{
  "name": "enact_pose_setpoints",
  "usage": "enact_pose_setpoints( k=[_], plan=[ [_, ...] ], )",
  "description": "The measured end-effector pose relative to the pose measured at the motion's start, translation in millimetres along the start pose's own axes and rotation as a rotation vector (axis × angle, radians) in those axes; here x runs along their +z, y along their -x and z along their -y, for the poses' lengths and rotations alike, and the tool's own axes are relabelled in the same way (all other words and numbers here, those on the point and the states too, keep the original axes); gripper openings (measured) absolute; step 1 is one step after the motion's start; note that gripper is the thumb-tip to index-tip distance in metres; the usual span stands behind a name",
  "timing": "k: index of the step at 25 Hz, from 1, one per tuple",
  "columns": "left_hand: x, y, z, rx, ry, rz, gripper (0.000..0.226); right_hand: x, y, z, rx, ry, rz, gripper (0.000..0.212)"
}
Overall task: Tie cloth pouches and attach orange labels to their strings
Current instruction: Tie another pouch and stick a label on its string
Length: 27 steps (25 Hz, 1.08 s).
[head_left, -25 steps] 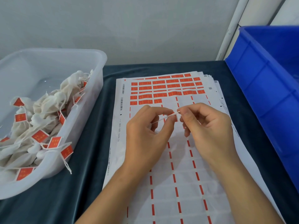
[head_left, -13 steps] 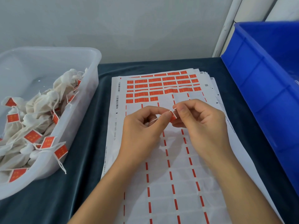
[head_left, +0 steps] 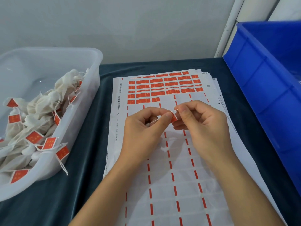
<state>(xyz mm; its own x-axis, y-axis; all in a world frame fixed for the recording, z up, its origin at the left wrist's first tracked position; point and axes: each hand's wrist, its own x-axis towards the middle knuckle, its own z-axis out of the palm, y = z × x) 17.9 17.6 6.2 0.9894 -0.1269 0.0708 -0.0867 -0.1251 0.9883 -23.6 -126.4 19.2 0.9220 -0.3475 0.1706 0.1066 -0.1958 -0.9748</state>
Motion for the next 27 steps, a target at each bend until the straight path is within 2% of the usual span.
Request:
enact_pose_setpoints(
  k=[12, 18, 27],
  plan=[
    [-0.8, 0.7, -1.0, -0.041, 0.016, 0.012, 0.008, 0.3, -0.4, -1.2, 0.017, -0.004, 0.001, 0.011],
    [-2.4, 0.4, -4.1, -0.045, 0.055, 0.04, 0.01, -1.6, -0.3, -2.6, 0.045, -0.12, 0.137, 0.014],
    [-3.5, -0.9, -6.8, -0.08, 0.04, 0.018, 0.015, -1.0, -0.5, -7.3, 0.032, -0.061, 0.145, 0.024]
  ],
)
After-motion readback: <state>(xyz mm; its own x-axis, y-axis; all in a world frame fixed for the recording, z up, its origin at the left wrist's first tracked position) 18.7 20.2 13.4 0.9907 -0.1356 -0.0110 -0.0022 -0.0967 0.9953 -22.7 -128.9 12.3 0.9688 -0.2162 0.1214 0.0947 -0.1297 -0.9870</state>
